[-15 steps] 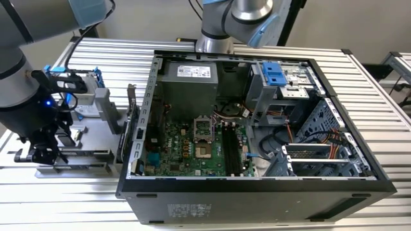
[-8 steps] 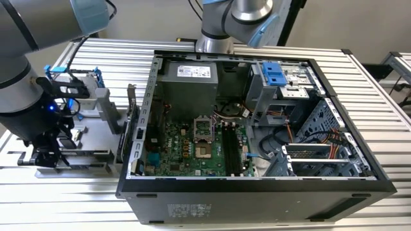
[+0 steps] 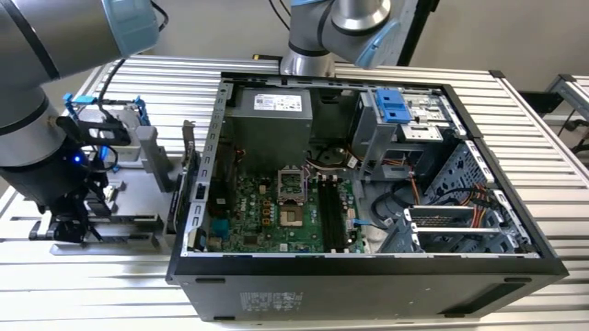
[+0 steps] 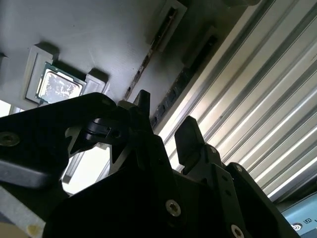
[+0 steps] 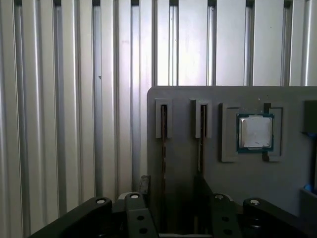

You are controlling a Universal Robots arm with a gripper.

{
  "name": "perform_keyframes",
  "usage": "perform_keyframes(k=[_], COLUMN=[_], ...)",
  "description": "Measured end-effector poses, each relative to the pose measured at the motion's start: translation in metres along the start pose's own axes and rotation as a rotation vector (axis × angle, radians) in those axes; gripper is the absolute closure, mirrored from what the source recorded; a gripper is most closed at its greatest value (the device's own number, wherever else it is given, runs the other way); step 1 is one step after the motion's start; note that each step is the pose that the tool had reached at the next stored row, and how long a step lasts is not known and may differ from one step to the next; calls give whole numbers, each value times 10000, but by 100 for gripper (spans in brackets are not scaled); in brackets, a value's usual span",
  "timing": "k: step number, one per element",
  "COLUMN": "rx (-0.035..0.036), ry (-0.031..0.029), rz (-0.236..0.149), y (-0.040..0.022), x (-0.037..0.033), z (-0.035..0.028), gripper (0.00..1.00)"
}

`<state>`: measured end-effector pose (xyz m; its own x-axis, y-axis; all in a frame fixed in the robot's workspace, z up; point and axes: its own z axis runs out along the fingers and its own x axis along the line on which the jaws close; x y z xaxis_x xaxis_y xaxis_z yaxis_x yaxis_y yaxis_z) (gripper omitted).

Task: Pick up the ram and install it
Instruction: 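Pick up the ram and move it above insertion slot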

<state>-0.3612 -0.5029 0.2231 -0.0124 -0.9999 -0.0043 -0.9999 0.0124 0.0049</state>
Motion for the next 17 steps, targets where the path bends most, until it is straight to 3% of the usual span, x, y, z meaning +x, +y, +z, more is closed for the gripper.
perform_keyframes(k=[2,12,17], rx=[2,0,-2], ry=[-17,-356,-371], rz=[0,-1,24], y=[0,-10,-11], x=[0,56,60], z=[10,159,237], gripper=[0,0,0])
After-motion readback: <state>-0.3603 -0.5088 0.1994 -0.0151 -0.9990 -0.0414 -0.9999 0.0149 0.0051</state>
